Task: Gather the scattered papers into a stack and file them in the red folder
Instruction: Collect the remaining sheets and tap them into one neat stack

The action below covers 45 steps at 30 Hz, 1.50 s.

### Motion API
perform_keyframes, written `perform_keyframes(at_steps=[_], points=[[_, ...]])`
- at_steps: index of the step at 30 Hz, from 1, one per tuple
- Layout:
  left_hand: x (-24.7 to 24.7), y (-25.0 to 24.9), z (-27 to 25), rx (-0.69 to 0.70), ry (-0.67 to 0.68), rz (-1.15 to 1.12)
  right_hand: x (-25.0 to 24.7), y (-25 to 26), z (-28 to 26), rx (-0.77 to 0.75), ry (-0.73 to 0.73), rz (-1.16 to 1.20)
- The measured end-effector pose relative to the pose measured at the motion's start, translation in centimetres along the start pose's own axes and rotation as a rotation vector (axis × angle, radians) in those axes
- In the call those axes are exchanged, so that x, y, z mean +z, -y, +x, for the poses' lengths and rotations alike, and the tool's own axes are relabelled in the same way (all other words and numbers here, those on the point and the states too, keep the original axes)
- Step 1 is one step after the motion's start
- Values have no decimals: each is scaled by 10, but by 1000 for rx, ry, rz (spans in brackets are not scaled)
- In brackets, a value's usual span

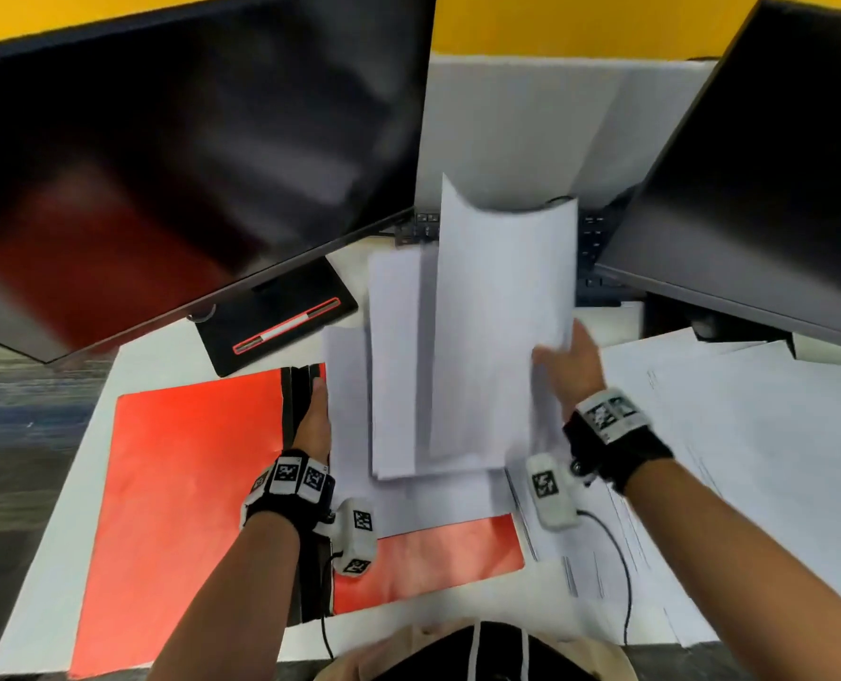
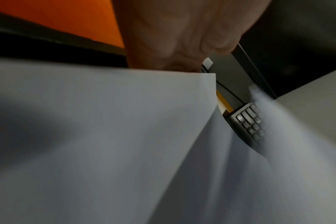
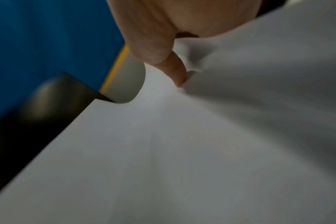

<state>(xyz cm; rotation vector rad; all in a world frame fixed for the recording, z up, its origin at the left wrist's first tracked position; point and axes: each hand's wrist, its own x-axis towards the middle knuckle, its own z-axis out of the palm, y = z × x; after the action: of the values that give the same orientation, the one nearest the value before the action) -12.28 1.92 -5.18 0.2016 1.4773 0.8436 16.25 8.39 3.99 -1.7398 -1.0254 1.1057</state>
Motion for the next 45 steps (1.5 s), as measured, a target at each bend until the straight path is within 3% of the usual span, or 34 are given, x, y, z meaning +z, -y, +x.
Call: perform_keyframes(at_steps=[4,9,12,19,23,28,36,45], points=[[1,-2,-4,13,31,43,27,-45,-17,113,98,-343],[7,-8,-8,172,12,133,42,-53,-17,226,94,-562],[0,0,7,214,-28,162,45,-51,-12,188,95,-791],[9,0,-6,305,9,214,59,-59,-30,60,511,-831],[8,4,-4,327,-24,252,56,-63,-33,-4,573,-860],[11,2,-17,387,2,135,27,-62,-24,20,509,-708],[36,4,-43,450,-9,-2,-62,-68,-5,32,232,-458],[136,34,-62,448,87,-22,-200,-109,30,244,-26,-577]])
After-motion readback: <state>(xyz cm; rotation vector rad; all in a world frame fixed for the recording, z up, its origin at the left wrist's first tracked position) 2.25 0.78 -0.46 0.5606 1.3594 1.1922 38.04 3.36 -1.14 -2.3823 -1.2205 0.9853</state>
